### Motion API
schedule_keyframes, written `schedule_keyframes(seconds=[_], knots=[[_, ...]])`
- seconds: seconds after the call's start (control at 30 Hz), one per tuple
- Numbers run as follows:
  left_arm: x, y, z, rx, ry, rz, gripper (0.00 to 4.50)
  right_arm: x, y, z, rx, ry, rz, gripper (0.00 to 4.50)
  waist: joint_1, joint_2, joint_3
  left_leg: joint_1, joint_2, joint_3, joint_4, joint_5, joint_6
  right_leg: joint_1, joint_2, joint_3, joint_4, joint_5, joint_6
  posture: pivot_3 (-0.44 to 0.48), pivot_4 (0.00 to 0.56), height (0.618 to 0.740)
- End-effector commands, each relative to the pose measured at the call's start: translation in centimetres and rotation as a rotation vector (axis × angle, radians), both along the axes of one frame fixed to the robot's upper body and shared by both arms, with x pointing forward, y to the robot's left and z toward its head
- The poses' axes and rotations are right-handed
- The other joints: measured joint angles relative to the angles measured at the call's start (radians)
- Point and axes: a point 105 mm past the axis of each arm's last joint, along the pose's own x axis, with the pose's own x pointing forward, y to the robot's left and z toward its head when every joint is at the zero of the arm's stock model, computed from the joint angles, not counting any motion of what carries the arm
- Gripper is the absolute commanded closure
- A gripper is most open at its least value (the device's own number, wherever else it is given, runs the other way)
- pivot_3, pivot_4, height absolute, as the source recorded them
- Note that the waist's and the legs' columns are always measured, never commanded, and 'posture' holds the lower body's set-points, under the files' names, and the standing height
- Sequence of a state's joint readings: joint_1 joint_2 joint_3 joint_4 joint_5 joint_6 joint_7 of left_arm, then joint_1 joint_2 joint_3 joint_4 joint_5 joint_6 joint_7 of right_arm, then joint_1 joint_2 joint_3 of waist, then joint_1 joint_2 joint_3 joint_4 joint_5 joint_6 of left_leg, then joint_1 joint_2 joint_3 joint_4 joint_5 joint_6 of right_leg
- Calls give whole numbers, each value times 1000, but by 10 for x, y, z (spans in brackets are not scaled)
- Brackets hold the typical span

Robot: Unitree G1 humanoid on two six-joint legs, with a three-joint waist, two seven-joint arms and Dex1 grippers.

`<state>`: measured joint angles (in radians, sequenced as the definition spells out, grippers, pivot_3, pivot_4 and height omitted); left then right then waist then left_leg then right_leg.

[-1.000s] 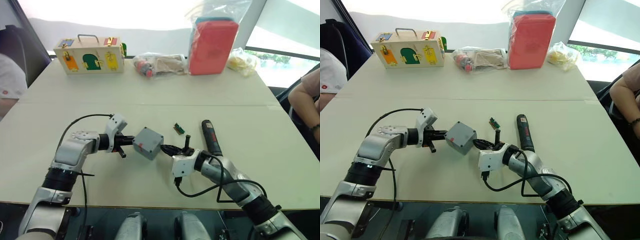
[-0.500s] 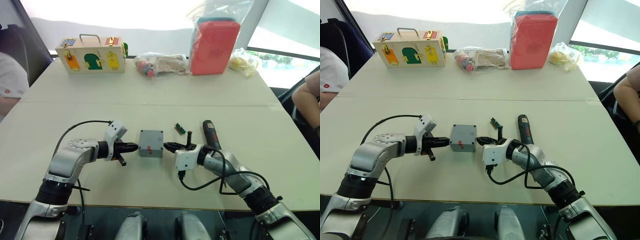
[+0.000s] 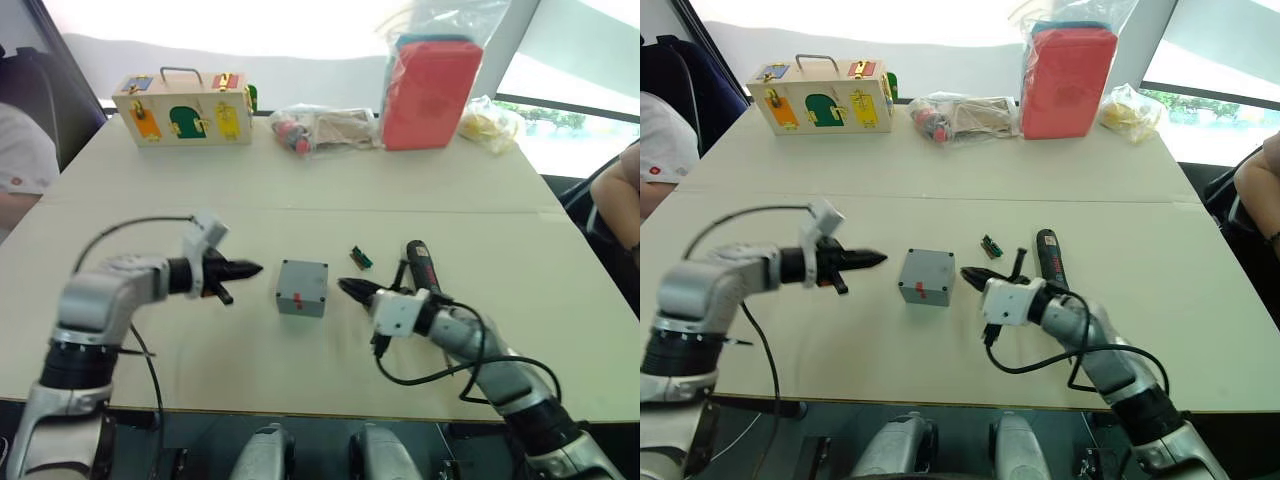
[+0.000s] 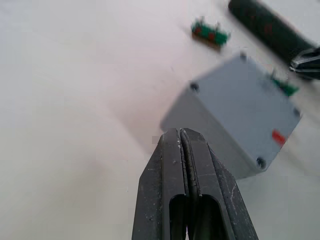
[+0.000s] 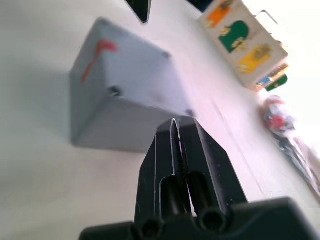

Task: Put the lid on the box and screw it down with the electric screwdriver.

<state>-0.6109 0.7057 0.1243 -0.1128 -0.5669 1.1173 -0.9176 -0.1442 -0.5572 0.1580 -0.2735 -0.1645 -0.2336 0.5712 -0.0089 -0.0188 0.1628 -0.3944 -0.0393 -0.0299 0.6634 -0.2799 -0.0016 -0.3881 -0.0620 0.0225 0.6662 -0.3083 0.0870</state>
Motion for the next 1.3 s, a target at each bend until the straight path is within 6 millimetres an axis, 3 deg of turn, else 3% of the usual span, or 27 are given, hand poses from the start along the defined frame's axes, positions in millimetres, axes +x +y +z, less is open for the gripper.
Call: schedule_keyframes(seconds=[0.03, 0.1, 0.2, 0.33, 0.53, 0.73, 0.9, 1.23, 1.3], knots=[[-6, -21, 27, -35, -68, -100, 4500, -13, -10, 27, 183, 86, -25, 4439, -1, 0, 0, 0, 0, 0, 0, 0, 0, 1, 0, 0, 0, 0, 0, 0, 150, 738], [-11, -35, 33, -21, -124, -175, 4500, -16, -13, 27, 250, 164, -61, 4439, -3, 0, 0, 1, 0, 0, 0, 0, 0, 0, 0, 0, -1, 0, 0, 0, 150, 738], [-29, -59, 18, 128, -187, -385, 4500, -19, -20, 16, 341, 313, -150, 3738, -4, 0, 0, 0, 0, 0, -2, 0, 0, -1, 0, 0, 0, 0, 0, 0, 150, 738], [-37, -68, 4, 199, -183, -512, 4500, -32, -12, -5, 363, 515, -154, 1964, -4, 1, 1, 0, 0, 1, -2, 0, 0, -1, 0, 1, -1, 0, -1, 0, 150, 738], [-41, -62, -14, 308, -183, -609, 4500, -46, -10, -26, 351, 730, -219, 210, -2, 2, 1, -1, 0, 0, -2, 0, 0, -2, 0, 1, -2, 0, -1, 0, 150, 738], [-47, -66, -8, 291, -199, -653, 4500, -44, -13, -29, 334, 778, -280, 210, -2, 2, 1, -6, 0, 0, -1, 0, 1, -6, 0, 1, -2, 0, -1, 0, 150, 738], [-47, -66, -7, 276, -206, -646, 4500, -34, -23, -28, 331, 759, -366, 1447, -2, 2, 1, -7, 0, 0, -1, 0, 1, -7, 0, 1, -2, 0, 0, 0, 150, 738], [-44, -67, -11, 258, -208, -614, 4500, -27, -24, -30, 319, 767, -396, 1447, -3, 2, 1, -8, 0, 0, 0, 0, 1, -8, 0, 0, -1, 0, 0, 0, 150, 738], [-43, -68, -12, 256, -210, -606, 4500, -25, -24, -30, 322, 766, -401, 2019, -3, 2, 1, -8, 0, 0, 0, 0, 1, -8, 0, 0, -1, 0, 0, 0, 150, 738]])
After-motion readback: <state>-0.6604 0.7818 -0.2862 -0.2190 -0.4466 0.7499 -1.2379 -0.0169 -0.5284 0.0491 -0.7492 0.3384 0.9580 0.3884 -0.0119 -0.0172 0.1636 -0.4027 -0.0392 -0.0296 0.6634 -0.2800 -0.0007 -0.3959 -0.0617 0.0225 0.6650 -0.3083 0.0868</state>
